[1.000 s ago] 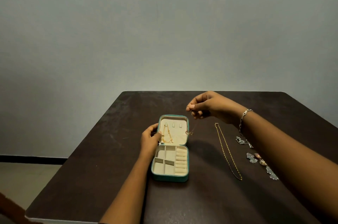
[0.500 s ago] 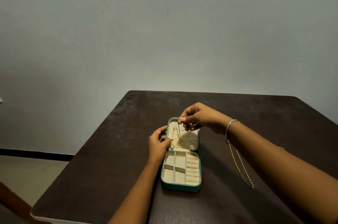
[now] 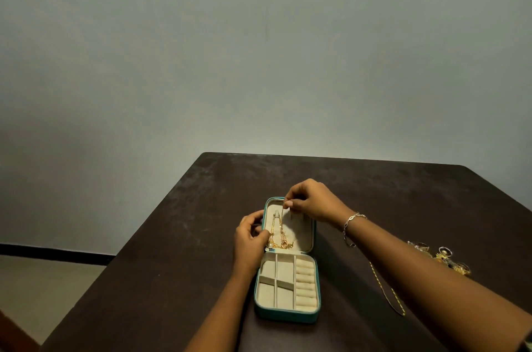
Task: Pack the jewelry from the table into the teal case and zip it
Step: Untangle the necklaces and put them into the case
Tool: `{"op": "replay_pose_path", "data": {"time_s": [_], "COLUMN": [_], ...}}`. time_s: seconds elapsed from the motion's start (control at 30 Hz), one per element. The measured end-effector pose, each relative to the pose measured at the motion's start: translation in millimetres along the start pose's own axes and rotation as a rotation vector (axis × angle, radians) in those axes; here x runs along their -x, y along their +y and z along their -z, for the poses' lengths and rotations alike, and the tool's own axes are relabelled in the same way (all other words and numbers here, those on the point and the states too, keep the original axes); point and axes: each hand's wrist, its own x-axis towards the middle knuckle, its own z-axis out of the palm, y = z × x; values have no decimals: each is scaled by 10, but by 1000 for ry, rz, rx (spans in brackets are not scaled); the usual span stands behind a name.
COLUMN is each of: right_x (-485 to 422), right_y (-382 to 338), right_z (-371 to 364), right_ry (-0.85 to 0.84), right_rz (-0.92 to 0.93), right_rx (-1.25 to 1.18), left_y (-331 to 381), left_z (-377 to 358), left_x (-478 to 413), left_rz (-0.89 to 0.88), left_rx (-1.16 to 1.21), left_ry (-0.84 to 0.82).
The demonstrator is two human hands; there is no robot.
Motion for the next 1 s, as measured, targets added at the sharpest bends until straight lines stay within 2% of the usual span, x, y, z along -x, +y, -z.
{"op": "replay_pose_path", "data": {"time_s": [0.17, 0.27, 0.37, 0.53, 0.67, 1.0], "right_x": [-8, 33, 23, -35, -51, -115], "right_y": [199, 291, 333, 378, 379, 468], "right_z": [-162, -230, -277, -331, -362, -351], "right_ry": [214, 349, 457, 543, 625, 540], "right_rz": [210, 394, 488, 573, 512, 458], "right_rx": [441, 570, 643, 664, 560, 486], "left_y": [-5, -23, -24, 6, 13, 37], "left_z": [6, 12, 11, -11, -15, -3], "left_x": [14, 20, 11, -6, -2, 4], "left_rz": [-10, -7, -15, -21, -17, -20], "left_rx": [-6, 8, 30, 60, 73, 85], "left_ry": [-4, -8, -10, -4, -11, -22]}}
